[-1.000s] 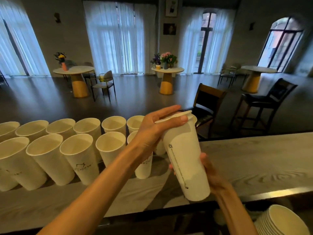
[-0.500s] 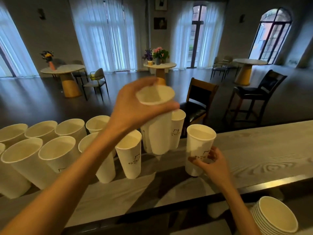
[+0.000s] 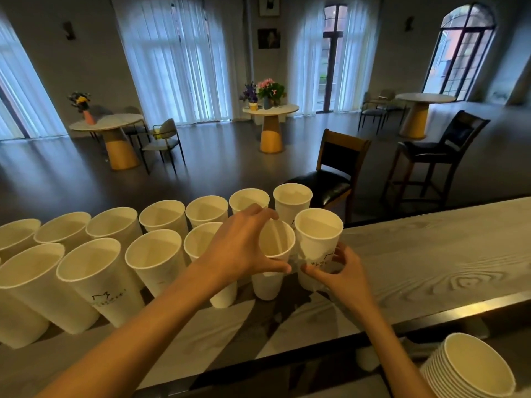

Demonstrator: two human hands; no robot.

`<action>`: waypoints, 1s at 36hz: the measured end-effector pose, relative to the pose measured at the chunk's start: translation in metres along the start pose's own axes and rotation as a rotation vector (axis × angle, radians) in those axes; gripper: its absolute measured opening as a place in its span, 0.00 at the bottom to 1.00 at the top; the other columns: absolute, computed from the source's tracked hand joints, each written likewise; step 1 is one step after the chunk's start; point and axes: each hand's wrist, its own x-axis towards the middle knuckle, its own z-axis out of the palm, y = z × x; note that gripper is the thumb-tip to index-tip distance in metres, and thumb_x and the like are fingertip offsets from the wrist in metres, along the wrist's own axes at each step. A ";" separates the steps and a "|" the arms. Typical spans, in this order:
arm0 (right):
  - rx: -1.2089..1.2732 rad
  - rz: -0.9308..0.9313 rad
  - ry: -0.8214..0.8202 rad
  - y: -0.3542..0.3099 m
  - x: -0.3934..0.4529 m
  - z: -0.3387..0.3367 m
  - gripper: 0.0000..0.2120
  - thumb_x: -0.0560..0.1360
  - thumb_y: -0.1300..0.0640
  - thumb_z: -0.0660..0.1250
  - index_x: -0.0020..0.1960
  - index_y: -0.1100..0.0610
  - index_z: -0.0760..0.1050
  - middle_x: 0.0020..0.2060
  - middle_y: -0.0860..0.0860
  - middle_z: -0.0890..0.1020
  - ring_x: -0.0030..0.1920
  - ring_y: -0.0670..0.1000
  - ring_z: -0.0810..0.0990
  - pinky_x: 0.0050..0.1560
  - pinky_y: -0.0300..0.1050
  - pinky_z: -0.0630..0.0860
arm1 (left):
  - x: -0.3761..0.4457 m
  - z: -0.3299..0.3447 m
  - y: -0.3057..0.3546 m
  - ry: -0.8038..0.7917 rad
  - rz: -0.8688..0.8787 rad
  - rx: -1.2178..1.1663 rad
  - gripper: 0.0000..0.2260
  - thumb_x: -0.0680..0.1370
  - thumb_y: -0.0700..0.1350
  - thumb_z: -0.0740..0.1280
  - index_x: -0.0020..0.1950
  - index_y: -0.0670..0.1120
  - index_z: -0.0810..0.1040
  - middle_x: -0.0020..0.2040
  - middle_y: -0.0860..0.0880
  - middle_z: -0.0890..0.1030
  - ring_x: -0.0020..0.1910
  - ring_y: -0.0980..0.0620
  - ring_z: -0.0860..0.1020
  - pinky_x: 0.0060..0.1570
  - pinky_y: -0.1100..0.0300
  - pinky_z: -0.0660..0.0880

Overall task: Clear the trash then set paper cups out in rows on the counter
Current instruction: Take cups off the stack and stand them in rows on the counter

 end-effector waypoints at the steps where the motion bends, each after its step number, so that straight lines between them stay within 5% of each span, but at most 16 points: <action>1: -0.002 0.001 0.001 0.000 0.001 0.002 0.40 0.61 0.44 0.82 0.69 0.43 0.68 0.64 0.45 0.77 0.64 0.48 0.75 0.61 0.58 0.78 | 0.000 0.000 0.000 0.003 0.000 0.015 0.43 0.62 0.70 0.77 0.73 0.56 0.70 0.71 0.54 0.74 0.67 0.51 0.74 0.60 0.57 0.73; 5: -0.001 0.005 0.002 0.003 0.004 0.005 0.41 0.61 0.43 0.82 0.69 0.43 0.68 0.63 0.44 0.77 0.63 0.47 0.76 0.60 0.57 0.79 | 0.002 0.001 -0.001 0.023 0.009 0.071 0.41 0.64 0.72 0.75 0.72 0.56 0.72 0.70 0.53 0.76 0.64 0.52 0.75 0.59 0.57 0.74; 11: -0.013 0.020 -0.010 0.004 0.006 0.010 0.43 0.60 0.43 0.82 0.71 0.43 0.66 0.65 0.44 0.76 0.64 0.47 0.75 0.61 0.57 0.78 | 0.002 -0.004 -0.003 0.021 -0.011 0.208 0.40 0.66 0.74 0.70 0.73 0.56 0.72 0.73 0.53 0.74 0.71 0.51 0.70 0.72 0.51 0.63; 20: -0.001 0.040 -0.024 0.002 0.006 0.013 0.43 0.59 0.42 0.82 0.69 0.41 0.67 0.63 0.44 0.77 0.63 0.48 0.76 0.60 0.59 0.79 | 0.001 -0.006 -0.003 0.000 -0.046 0.192 0.39 0.67 0.73 0.71 0.72 0.54 0.73 0.71 0.52 0.76 0.68 0.51 0.73 0.69 0.51 0.69; 30: -0.052 0.081 -0.078 0.000 -0.003 0.010 0.50 0.55 0.39 0.82 0.72 0.42 0.64 0.66 0.45 0.75 0.64 0.48 0.75 0.63 0.58 0.77 | -0.002 -0.011 0.002 -0.025 -0.064 0.242 0.39 0.69 0.73 0.70 0.75 0.55 0.70 0.75 0.52 0.71 0.73 0.49 0.68 0.74 0.49 0.62; 36: -0.059 0.095 -0.155 -0.008 -0.013 0.005 0.46 0.63 0.51 0.82 0.74 0.47 0.62 0.69 0.48 0.73 0.68 0.50 0.73 0.66 0.54 0.75 | -0.004 -0.015 0.003 -0.027 -0.055 0.221 0.39 0.68 0.73 0.70 0.74 0.55 0.70 0.75 0.52 0.71 0.74 0.49 0.67 0.75 0.47 0.61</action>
